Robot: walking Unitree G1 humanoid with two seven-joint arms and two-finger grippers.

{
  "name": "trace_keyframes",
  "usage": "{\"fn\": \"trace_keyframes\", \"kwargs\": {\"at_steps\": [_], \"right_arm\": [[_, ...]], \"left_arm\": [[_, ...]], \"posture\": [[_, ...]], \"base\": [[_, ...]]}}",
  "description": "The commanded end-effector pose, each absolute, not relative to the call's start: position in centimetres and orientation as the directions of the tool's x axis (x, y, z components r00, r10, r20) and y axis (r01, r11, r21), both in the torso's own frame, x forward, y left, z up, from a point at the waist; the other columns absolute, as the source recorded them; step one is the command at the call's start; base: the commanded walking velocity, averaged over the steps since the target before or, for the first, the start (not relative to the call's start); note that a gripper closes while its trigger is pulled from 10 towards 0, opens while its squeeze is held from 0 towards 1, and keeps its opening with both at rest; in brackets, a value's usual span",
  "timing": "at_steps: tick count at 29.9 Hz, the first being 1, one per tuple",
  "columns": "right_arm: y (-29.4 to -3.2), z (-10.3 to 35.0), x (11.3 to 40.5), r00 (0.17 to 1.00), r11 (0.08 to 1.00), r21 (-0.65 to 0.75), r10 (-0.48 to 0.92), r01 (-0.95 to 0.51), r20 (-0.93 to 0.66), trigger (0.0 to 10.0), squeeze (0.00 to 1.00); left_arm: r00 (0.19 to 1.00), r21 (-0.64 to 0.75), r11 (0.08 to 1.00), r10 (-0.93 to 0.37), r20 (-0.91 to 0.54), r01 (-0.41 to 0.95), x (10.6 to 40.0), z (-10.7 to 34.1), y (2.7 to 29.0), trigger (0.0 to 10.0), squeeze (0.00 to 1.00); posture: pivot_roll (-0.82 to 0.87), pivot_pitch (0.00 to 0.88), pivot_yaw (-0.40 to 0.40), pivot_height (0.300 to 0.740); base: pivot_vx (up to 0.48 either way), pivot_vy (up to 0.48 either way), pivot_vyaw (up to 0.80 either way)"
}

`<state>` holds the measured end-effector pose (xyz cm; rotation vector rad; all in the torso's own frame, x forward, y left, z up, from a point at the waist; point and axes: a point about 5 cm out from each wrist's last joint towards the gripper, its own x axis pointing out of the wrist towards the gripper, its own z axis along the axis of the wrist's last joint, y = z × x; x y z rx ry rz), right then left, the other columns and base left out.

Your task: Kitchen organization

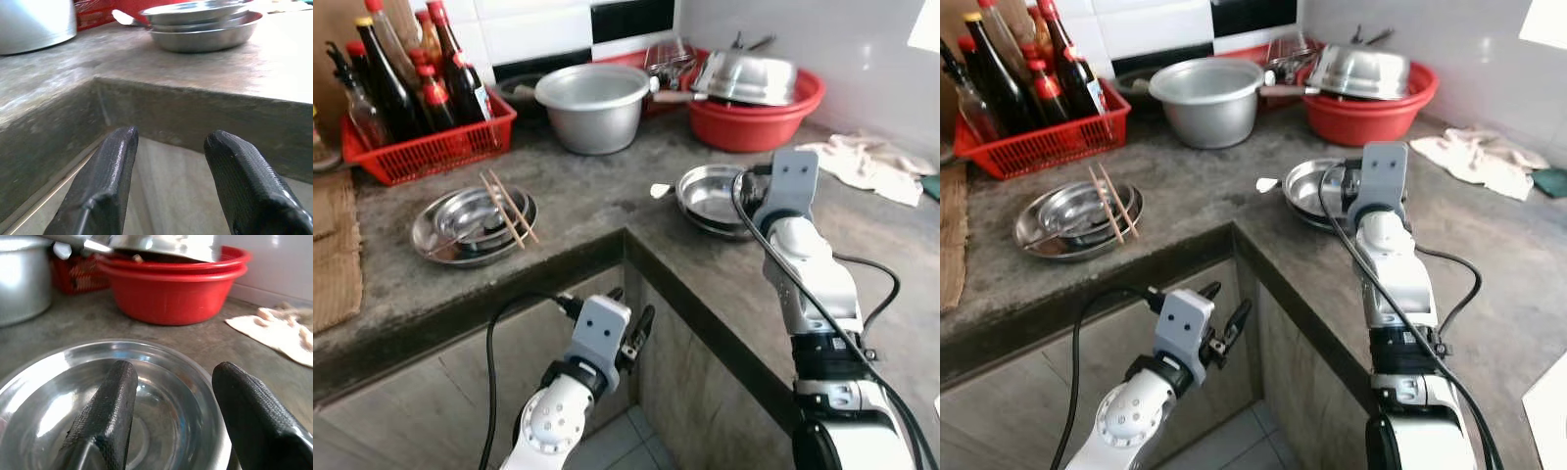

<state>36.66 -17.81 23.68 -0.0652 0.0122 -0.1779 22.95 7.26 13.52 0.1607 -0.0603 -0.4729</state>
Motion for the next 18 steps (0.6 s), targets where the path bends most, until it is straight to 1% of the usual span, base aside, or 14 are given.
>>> {"fn": "trace_keyframes", "kwargs": {"at_steps": [1,2,3,8,9,14,18], "right_arm": [[-18.0,23.9,36.9,0.983,0.983,-0.044,-0.180,0.179,-0.022,10.0,0.00],[-18.3,24.2,37.0,0.980,0.979,-0.043,-0.198,0.197,-0.016,10.0,0.38],[-18.7,24.5,37.2,0.978,0.977,-0.039,-0.210,0.209,-0.011,10.0,1.00],[-19.6,25.3,37.6,0.961,0.959,-0.059,-0.277,0.276,-0.019,10.0,1.00],[-19.8,25.4,37.7,0.960,0.960,-0.050,-0.277,0.274,-0.049,10.0,0.00],[-20.5,25.5,38.0,0.951,0.958,-0.021,-0.285,0.284,-0.116,10.0,0.00],[-20.7,24.7,38.5,0.938,0.971,0.013,-0.227,0.239,-0.261,10.0,0.00]], "left_arm": [[0.890,0.165,0.879,-0.456,0.013,0.448,22.9,13.4,7.3,10.0,0.00],[0.890,0.164,0.879,-0.456,0.013,0.447,22.9,13.4,7.3,10.0,0.00],[0.890,0.162,0.879,-0.456,0.013,0.448,22.9,13.4,7.2,10.0,0.00],[0.891,0.162,0.880,-0.454,0.013,0.446,22.9,13.3,7.2,10.0,0.00],[0.891,0.161,0.880,-0.454,0.013,0.446,22.9,13.3,7.2,10.0,0.00],[0.891,0.162,0.881,-0.453,0.012,0.445,23.0,13.3,7.2,10.0,0.00],[0.893,0.163,0.882,-0.451,0.012,0.443,23.1,13.3,7.2,10.0,0.00]], "posture": [[0.07,0.067,-0.014,0.740],[0.07,0.066,-0.014,0.740],[0.07,0.066,-0.014,0.740],[0.07,0.065,-0.013,0.740],[0.07,0.064,-0.012,0.740],[0.07,0.065,-0.015,0.740],[0.06,0.063,-0.015,0.740]], "base": [[0.000,0.000,0.00],[0.000,0.000,0.00],[0.000,0.000,0.00],[0.000,0.000,0.00],[0.000,0.000,0.00],[0.000,0.000,0.00],[0.000,0.000,0.00]]}}
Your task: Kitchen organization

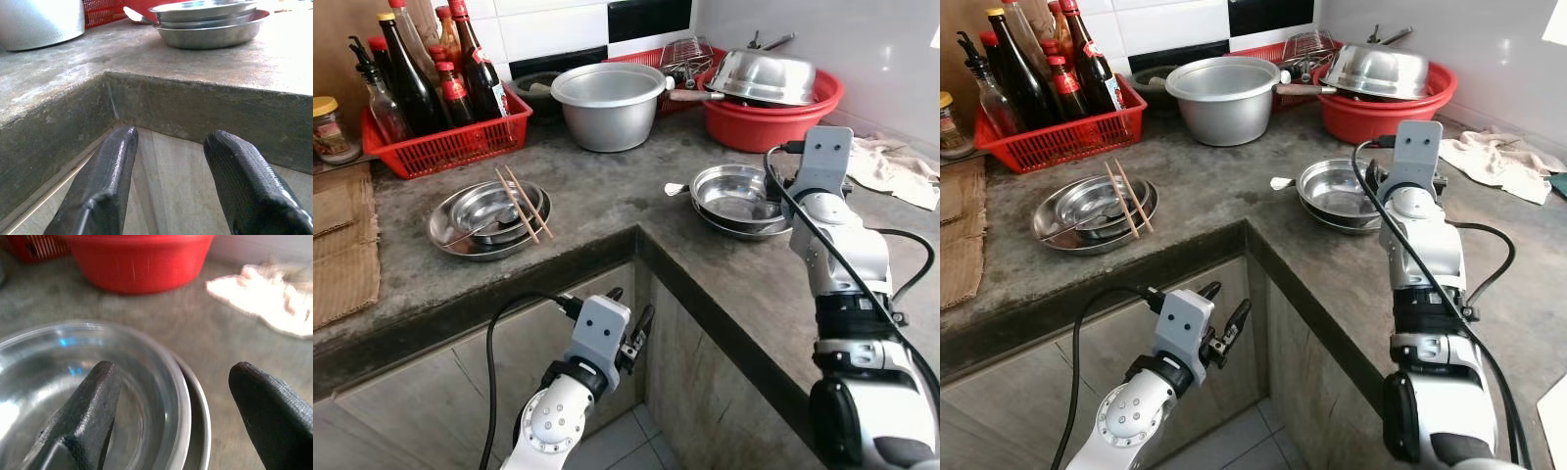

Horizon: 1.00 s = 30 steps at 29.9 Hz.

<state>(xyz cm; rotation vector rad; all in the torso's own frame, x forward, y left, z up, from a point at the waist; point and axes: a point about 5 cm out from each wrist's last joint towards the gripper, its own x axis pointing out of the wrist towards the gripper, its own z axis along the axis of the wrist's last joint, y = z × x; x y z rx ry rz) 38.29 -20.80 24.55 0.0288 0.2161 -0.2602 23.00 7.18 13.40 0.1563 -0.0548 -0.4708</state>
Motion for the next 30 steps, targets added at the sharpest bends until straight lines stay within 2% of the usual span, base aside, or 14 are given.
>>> {"fn": "trace_keyframes", "kwargs": {"at_steps": [1,14,25,26,27,28,29,30], "right_arm": [[-20.7,24.6,38.5,0.936,0.972,0.014,-0.223,0.236,-0.272,10.0,0.00],[-19.9,25.7,38.9,0.939,0.982,0.113,-0.108,0.153,-0.327,10.0,0.00],[-19.9,23.1,38.4,0.885,0.972,0.190,-0.038,0.141,-0.465,10.0,0.00],[-20.0,22.8,38.4,0.878,0.969,0.196,-0.038,0.149,-0.478,8.7,0.00],[-20.0,22.8,38.4,0.878,0.969,0.196,-0.038,0.149,-0.478,8.7,0.00],[-20.1,22.7,38.4,0.876,0.970,0.193,-0.038,0.148,-0.481,4.2,0.00],[-20.1,22.7,38.4,0.876,0.970,0.193,-0.038,0.148,-0.481,4.2,0.00],[-20.3,22.6,38.4,0.871,0.964,0.205,-0.048,0.169,-0.489,0.0,0.00]], "left_arm": [[0.893,0.163,0.882,-0.450,0.012,0.443,23.1,13.3,7.2,10.0,0.00],[0.897,0.170,0.884,-0.443,0.006,0.435,23.3,13.1,7.2,10.0,0.00],[0.897,0.177,0.883,-0.442,0.007,0.434,23.3,13.0,7.1,10.0,0.00],[0.897,0.178,0.883,-0.443,0.008,0.434,23.3,13.0,7.1,10.0,0.00],[0.897,0.178,0.883,-0.443,0.008,0.434,23.3,13.0,7.1,10.0,0.00],[0.897,0.178,0.883,-0.442,0.008,0.434,23.3,13.0,7.1,10.0,0.00],[0.897,0.178,0.883,-0.442,0.008,0.434,23.3,13.0,7.1,10.0,0.00],[0.897,0.179,0.883,-0.441,0.008,0.433,23.3,13.0,7.2,10.0,0.00]], "posture": [[0.06,0.063,-0.015,0.740],[0.06,0.056,-0.019,0.740],[0.06,0.044,-0.018,0.740],[0.06,0.045,-0.019,0.740],[0.06,0.045,-0.019,0.740],[0.06,0.045,-0.019,0.740],[0.06,0.045,-0.019,0.740],[0.06,0.044,-0.018,0.740]], "base": [[0.000,0.000,0.00],[0.000,0.000,0.00],[0.000,0.000,0.00],[0.000,0.000,0.00],[0.000,0.000,0.00],[0.000,0.000,0.00],[0.000,0.000,0.00],[0.000,0.000,0.00]]}}
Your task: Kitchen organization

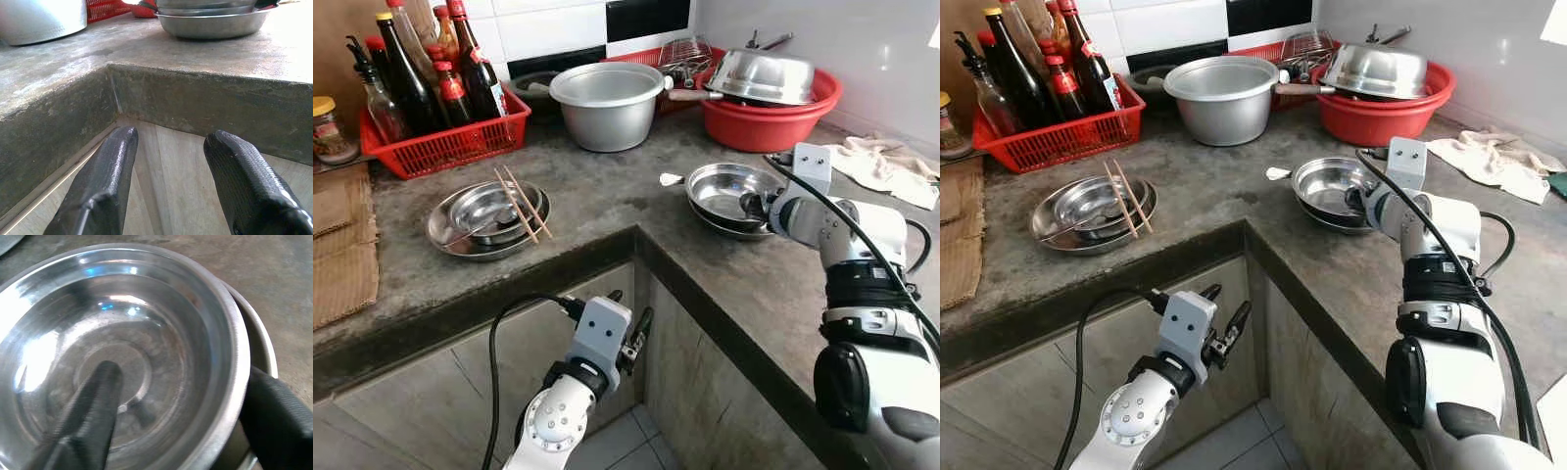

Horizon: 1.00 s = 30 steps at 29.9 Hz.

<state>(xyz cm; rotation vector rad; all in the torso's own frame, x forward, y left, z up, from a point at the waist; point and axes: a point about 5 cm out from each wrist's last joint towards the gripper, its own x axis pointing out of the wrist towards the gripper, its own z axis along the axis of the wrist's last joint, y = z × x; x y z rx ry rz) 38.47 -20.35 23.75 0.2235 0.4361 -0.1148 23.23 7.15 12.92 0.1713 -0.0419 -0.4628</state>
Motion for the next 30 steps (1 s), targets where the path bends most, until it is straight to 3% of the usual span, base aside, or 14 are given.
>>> {"fn": "trace_keyframes", "kwargs": {"at_steps": [1,19,30], "right_arm": [[-20.4,22.4,38.4,0.866,0.961,0.208,-0.056,0.182,-0.496,0.0,0.00],[-21.2,22.5,38.4,0.854,0.938,0.236,-0.101,0.252,-0.510,0.0,0.00],[-21.2,24.0,38.7,0.895,0.923,0.295,-0.102,0.248,-0.434,0.0,0.00]], "left_arm": [[0.898,0.180,0.884,-0.440,0.008,0.432,23.4,13.0,7.2,10.0,0.00],[0.905,0.180,0.891,-0.425,0.005,0.417,23.4,12.9,7.3,10.0,0.00],[0.907,0.178,0.893,-0.421,0.004,0.414,23.3,12.9,7.4,10.0,0.00]], "posture": [[0.06,0.045,-0.020,0.740],[0.06,0.058,-0.018,0.740],[0.06,0.061,-0.020,0.740]], "base": [[0.000,0.000,0.00],[0.000,0.000,0.00],[0.000,0.000,0.00]]}}
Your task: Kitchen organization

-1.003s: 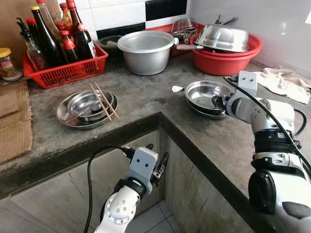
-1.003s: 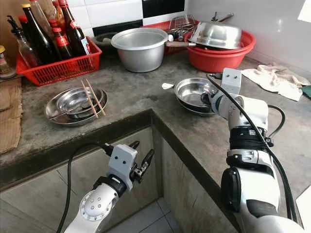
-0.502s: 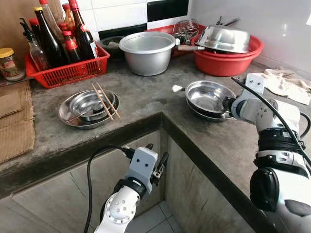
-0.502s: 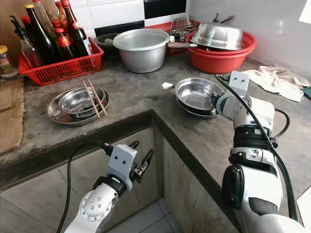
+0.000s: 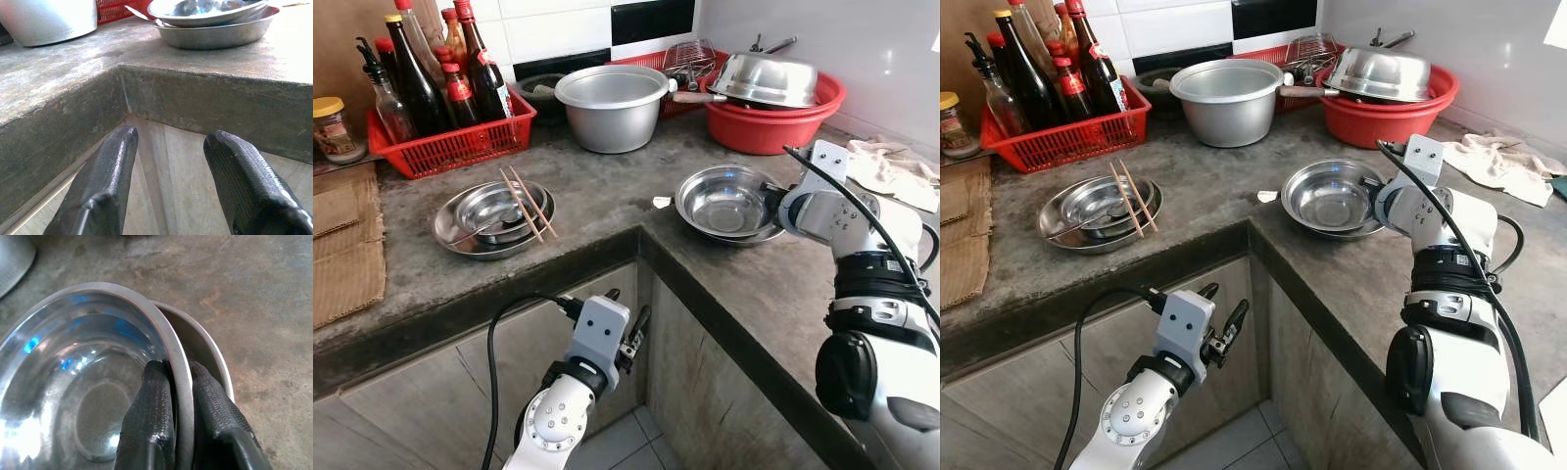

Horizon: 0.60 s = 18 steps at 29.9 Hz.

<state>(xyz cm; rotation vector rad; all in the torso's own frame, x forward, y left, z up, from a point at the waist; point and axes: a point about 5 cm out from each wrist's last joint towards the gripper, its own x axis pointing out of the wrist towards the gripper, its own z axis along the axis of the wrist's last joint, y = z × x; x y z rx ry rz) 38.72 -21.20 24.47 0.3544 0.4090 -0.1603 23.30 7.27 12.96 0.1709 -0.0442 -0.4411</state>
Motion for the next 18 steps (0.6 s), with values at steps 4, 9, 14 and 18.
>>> {"fn": "trace_keyframes", "kwargs": {"at_steps": [4,9,14,18], "right_arm": [[-21.2,25.5,38.8,0.946,0.900,0.374,-0.109,0.224,-0.304,0.0,0.00],[-20.7,26.7,38.5,0.975,0.862,0.478,-0.074,0.168,-0.210,0.0,0.00],[-20.2,26.7,37.7,0.984,0.838,0.526,-0.066,0.144,-0.164,0.0,0.00],[-20.2,26.7,36.8,0.991,0.849,0.511,-0.109,0.135,-0.079,0.0,0.00]], "left_arm": [[0.907,0.177,0.894,-0.420,0.006,0.413,23.4,13.0,7.4,10.0,0.00],[0.908,0.176,0.894,-0.419,0.006,0.411,23.5,13.0,7.4,10.0,0.00],[0.908,0.176,0.894,-0.419,0.007,0.411,23.5,13.0,7.4,10.0,0.00],[0.907,0.176,0.893,-0.421,0.009,0.413,23.6,13.0,7.4,10.0,0.00]], "posture": [[0.06,0.060,-0.018,0.740],[0.06,0.059,-0.016,0.740],[0.06,0.057,-0.014,0.740],[0.06,0.054,-0.012,0.740]], "base": [[0.000,0.000,0.00],[0.000,0.000,0.00],[0.000,0.000,0.00],[0.000,0.000,0.00]]}}
